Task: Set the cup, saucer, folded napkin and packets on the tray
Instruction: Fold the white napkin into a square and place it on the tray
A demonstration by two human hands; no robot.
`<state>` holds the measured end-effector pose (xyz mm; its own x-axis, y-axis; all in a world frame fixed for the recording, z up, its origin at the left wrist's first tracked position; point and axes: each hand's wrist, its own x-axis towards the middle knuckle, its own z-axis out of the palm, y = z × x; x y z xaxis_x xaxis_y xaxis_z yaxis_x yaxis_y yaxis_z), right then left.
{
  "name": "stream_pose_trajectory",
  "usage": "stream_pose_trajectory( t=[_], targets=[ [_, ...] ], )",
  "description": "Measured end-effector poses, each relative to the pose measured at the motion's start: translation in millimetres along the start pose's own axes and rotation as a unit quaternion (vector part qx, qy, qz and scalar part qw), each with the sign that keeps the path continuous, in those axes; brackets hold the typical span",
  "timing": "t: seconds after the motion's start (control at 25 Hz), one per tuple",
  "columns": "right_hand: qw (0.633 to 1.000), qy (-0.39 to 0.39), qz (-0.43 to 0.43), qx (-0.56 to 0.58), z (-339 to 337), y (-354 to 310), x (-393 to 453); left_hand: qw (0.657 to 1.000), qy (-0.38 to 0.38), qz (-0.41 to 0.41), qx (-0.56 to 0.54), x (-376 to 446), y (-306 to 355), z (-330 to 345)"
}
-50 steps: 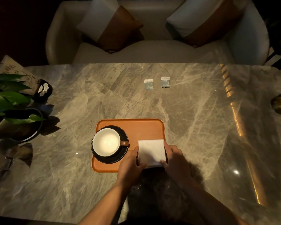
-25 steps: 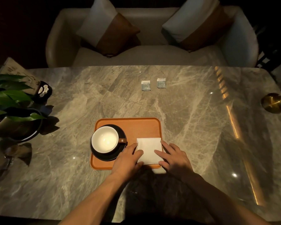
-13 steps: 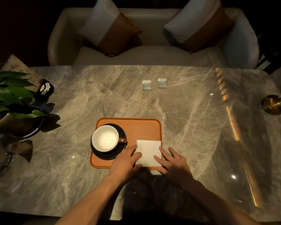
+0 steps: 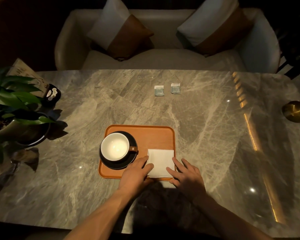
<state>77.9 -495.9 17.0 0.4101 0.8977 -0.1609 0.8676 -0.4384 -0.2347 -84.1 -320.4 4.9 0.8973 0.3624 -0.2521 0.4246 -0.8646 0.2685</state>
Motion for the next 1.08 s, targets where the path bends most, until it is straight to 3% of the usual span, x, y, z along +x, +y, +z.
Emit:
stream_pose_trajectory(
  t=[0.32,0.56,0.88,1.08],
  targets=[
    [0.996,-0.079,0.041,0.007,-0.9,15.8,9.7,0.998,0.008,-0.052,-0.021,8.4,18.7,7.5],
    [0.999,0.043,0.008,0.014,4.0,3.2,3.3,0.998,0.003,-0.052,-0.042,11.7,6.6,3.9],
    [0.993,0.112,-0.021,0.016,8.5,0.1,-2.5,0.999,-0.012,-0.018,-0.044,6.7,-0.5,0.3],
    [0.993,0.107,-0.008,0.044,11.2,3.0,-1.2,1.0,-0.013,0.001,-0.017,5.7,2.8,-4.9]
  ],
)
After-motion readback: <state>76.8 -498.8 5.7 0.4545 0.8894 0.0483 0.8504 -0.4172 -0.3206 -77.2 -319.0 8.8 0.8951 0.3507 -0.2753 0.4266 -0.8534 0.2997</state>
